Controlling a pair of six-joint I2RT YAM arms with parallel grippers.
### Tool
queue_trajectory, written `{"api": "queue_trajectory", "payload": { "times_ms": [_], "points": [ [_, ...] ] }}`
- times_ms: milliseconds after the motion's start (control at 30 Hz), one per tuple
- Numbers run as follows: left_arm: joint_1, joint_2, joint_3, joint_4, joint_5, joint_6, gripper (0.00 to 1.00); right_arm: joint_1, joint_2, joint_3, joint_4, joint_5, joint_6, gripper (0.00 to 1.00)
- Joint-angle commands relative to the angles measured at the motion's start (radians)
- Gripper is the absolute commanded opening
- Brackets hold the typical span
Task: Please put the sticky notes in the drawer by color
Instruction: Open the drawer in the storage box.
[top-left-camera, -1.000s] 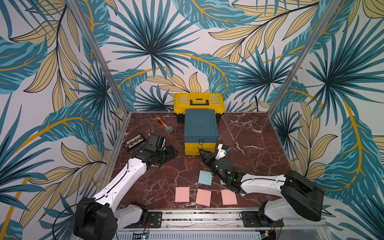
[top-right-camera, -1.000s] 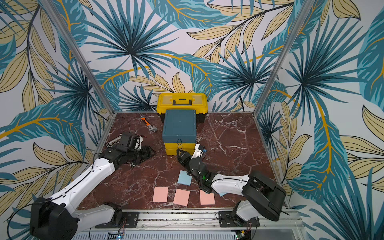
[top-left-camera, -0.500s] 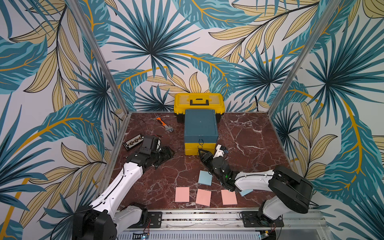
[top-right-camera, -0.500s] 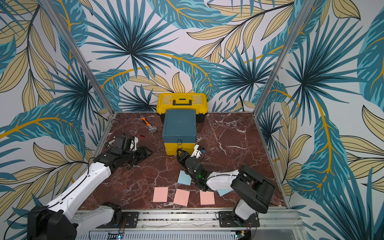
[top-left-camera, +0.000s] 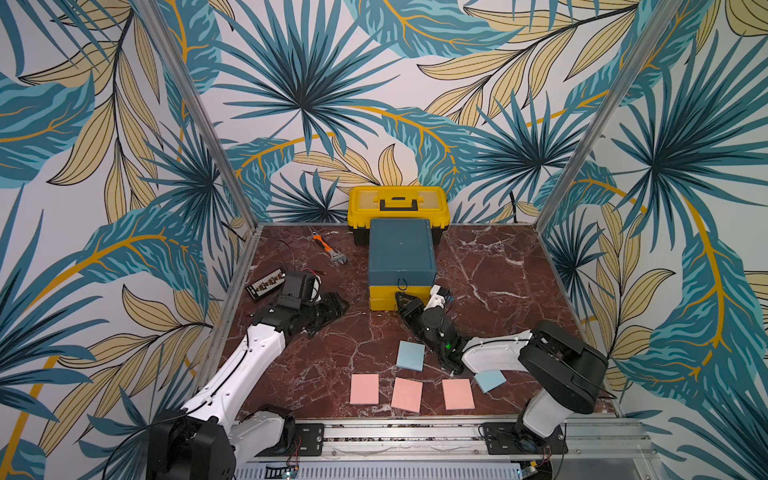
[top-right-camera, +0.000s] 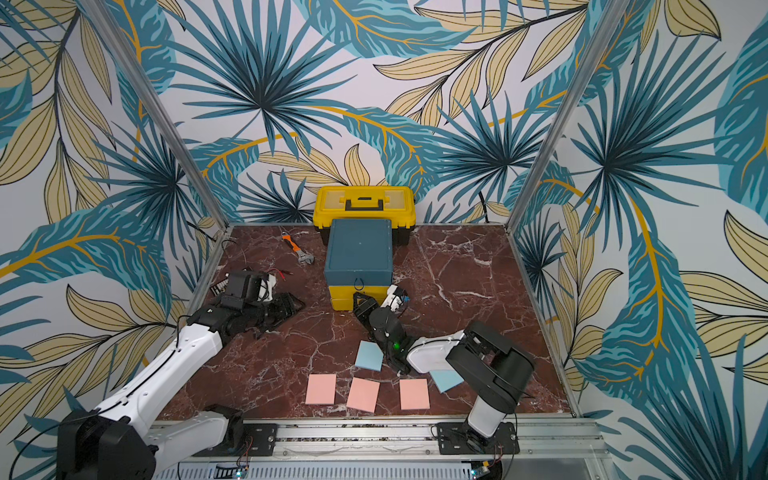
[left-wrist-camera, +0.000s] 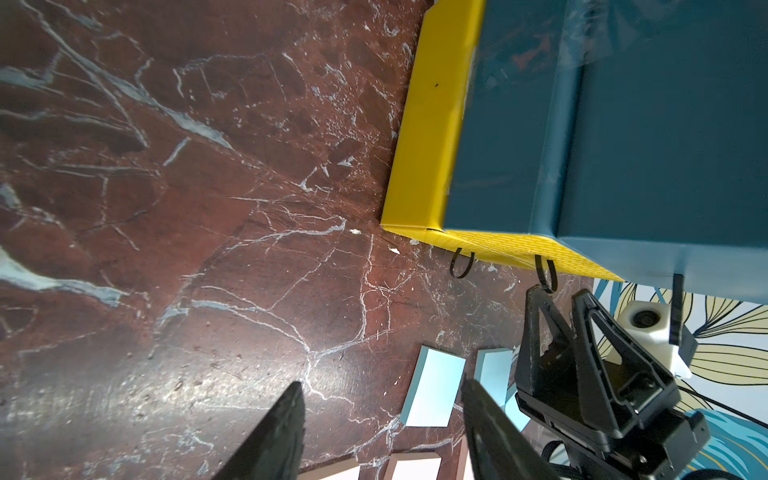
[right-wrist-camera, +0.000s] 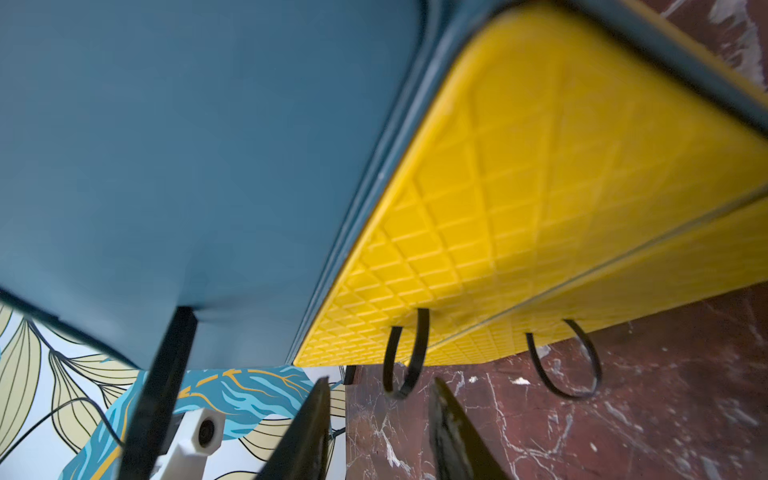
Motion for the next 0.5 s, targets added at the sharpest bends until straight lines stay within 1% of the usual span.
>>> {"api": "queue_trajectory", "payload": {
  "times_ms": [0,200,467],
  "points": [
    [0.016,-0.003,-0.010,0.016,0.013,0.024,0.62,-0.007,0.018,0.017,0.028,-0.012,0.010,0.40],
    [0.029,-0.003,-0.010,0.016,0.023,0.028,0.62,-0.021,0.048,0.036,0.039,-0.030,0.022,0.39],
    [0.043,-0.004,-0.005,0.004,0.027,0.036,0.61,-0.039,0.107,0.050,0.090,-0.049,0.038,0.26]
  ]
}}
